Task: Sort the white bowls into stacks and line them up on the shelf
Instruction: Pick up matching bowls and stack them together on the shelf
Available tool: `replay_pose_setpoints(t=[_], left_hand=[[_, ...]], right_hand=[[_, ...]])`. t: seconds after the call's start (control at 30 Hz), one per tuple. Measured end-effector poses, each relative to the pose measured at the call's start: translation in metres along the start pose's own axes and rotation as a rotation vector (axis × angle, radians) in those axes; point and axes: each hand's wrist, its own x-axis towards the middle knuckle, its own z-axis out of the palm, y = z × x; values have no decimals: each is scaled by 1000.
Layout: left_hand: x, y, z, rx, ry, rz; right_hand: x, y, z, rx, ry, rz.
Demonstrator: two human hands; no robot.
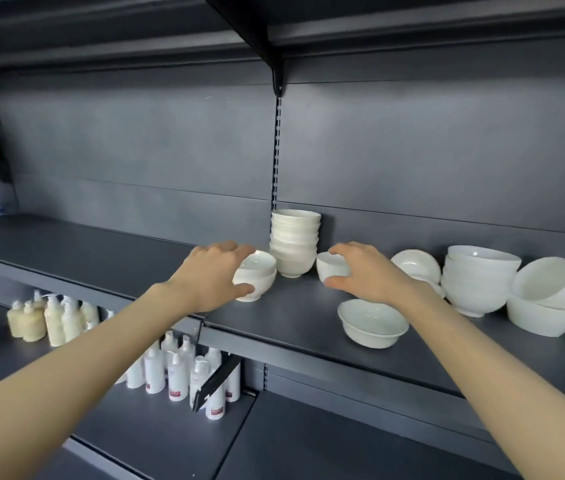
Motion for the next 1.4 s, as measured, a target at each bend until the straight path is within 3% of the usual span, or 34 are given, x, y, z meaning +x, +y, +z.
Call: replay_pose_setpoints(t=[0.3, 0.6, 0.83, 0.97, 1.13, 1.4], left_hand=[[17, -108, 48, -278, -84, 12], [64, -140, 112, -693, -252, -74], [87, -149, 161, -1080, -332, -81], [93, -142, 162, -1154, -309, -6], [92, -139, 156, -1227, -233, -76], [101, -104, 122, -1344, -227, 38]], right_hand=[[59, -70, 65, 101, -7, 90], [101, -74, 97, 362, -49, 241], [130, -57, 122, 657, -62, 210], [135, -55, 128, 721, -47, 199], [132, -60, 128, 808, 11, 212], [94, -56, 85, 848, 163, 346]])
